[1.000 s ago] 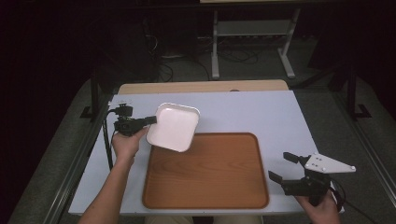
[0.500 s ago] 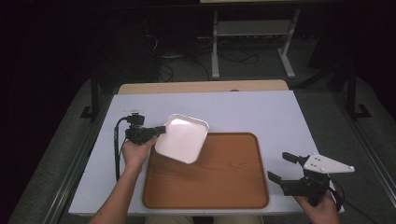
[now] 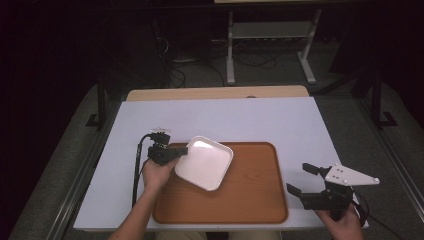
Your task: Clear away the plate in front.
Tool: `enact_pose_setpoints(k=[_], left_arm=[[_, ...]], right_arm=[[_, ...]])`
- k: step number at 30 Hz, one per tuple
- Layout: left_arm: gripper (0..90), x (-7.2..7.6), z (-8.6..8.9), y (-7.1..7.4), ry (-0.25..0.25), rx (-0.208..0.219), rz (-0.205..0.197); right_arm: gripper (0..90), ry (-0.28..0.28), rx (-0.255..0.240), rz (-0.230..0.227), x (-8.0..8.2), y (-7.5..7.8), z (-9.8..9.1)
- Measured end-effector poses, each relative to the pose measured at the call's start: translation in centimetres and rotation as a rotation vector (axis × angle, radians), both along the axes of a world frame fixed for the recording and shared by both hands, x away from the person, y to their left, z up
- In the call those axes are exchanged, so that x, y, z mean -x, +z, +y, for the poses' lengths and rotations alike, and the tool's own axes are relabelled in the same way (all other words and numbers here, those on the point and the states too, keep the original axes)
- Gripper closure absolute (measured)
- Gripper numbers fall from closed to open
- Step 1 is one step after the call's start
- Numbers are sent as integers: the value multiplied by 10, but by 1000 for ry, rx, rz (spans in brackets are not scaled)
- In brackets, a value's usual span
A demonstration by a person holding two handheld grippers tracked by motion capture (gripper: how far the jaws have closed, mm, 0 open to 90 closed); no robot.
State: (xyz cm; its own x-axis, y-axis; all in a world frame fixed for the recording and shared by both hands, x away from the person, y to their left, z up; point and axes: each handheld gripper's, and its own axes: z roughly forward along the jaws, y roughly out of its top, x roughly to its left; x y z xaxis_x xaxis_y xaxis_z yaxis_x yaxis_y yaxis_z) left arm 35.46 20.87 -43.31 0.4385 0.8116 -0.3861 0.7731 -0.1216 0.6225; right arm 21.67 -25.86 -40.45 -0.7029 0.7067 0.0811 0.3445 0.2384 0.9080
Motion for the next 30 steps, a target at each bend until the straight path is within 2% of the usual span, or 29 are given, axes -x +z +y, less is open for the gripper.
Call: enact_pose_setpoints(k=[12,14,16,19,21,24,27,30], left_arm=[[891,10,-9,-7,31,-38,21],[890,14,-11,-8,48,-73,34],[887,20,-11,-9,70,-74,36],[878,23,-13,-10,72,-77,38],[862,30,-16,-10,79,-116,20],[786,38,-18,-9,78,-122,0],[761,43,-19,-9,65,-131,-10],[728,51,-17,-8,60,-118,-16]], right_arm=[[130,3,7,1,0,0,1],[130,4,10,1,0,0,2],[131,1,8,0,0,0,1],[130,1,8,4,-1,0,2],[131,2,10,4,0,0,2],[130,3,8,3,0,0,3],[130,3,11,3,-1,-1,3],[130,3,12,8,-1,-1,4]])
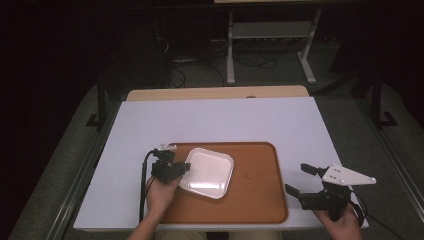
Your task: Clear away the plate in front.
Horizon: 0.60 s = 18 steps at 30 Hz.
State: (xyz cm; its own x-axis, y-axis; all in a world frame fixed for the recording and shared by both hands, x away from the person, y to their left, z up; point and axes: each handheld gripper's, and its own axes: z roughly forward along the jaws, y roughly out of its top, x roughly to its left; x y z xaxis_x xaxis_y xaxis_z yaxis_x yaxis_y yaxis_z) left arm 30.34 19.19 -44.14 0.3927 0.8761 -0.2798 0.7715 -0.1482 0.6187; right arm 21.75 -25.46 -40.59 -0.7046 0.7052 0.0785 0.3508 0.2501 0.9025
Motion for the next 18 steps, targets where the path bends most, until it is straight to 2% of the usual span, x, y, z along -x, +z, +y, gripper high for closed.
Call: enact_pose_setpoints(k=[3,11,12,18], left_arm=[[701,6,3,0,-14,13,13],[687,21,9,0,-35,33,11],[679,24,10,0,-32,46,8],[661,30,10,2,-45,46,4]], right_arm=[[130,-1,2,-5,0,1,0],[131,1,5,-7,0,1,1],[130,0,8,-4,0,1,2],[130,0,12,-5,0,0,3]])
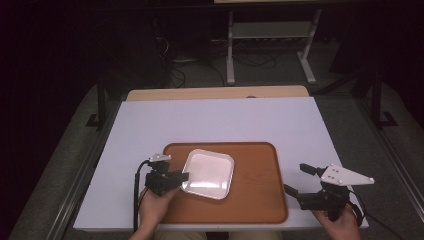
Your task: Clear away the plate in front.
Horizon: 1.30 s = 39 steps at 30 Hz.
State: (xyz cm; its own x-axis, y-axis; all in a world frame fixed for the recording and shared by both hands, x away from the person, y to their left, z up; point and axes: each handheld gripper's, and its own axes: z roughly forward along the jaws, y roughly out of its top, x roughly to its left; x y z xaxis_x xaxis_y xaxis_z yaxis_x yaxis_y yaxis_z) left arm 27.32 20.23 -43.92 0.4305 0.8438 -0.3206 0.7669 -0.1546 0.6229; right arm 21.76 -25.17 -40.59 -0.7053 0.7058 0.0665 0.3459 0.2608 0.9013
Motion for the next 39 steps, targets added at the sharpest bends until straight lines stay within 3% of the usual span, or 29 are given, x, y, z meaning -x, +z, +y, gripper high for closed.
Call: enact_pose_setpoints(k=[22,39], left_arm=[[659,16,-11,-4,-60,15,-3],[679,21,-13,-5,-74,0,-24]], right_arm=[[130,2,4,4,-1,-1,0],[130,1,6,5,-1,-1,0]])
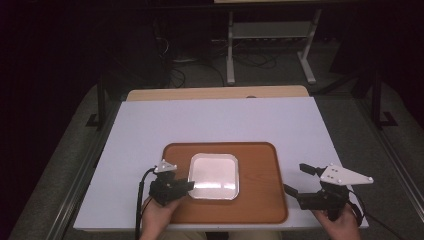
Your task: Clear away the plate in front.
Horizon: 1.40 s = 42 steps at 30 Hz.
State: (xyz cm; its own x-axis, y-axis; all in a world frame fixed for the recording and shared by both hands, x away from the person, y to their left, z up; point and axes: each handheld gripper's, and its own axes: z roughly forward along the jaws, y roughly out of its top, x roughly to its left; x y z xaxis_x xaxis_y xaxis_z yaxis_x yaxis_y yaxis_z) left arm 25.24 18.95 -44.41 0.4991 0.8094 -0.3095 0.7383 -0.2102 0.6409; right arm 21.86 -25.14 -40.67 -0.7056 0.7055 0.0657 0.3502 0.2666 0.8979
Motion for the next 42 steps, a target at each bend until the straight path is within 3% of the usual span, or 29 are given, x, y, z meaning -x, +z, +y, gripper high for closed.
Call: enact_pose_setpoints(k=[19,31,36,42], left_arm=[[649,-2,13,9,-8,7,-97],[585,-5,27,19,-63,12,-187],[556,-7,36,20,-61,32,-192],[499,-8,44,23,-86,29,-232]], right_arm=[[130,9,31,12,-2,-3,3],[130,3,38,19,-3,-4,3],[130,3,42,19,-3,-4,3],[131,1,41,17,-3,-3,3]])
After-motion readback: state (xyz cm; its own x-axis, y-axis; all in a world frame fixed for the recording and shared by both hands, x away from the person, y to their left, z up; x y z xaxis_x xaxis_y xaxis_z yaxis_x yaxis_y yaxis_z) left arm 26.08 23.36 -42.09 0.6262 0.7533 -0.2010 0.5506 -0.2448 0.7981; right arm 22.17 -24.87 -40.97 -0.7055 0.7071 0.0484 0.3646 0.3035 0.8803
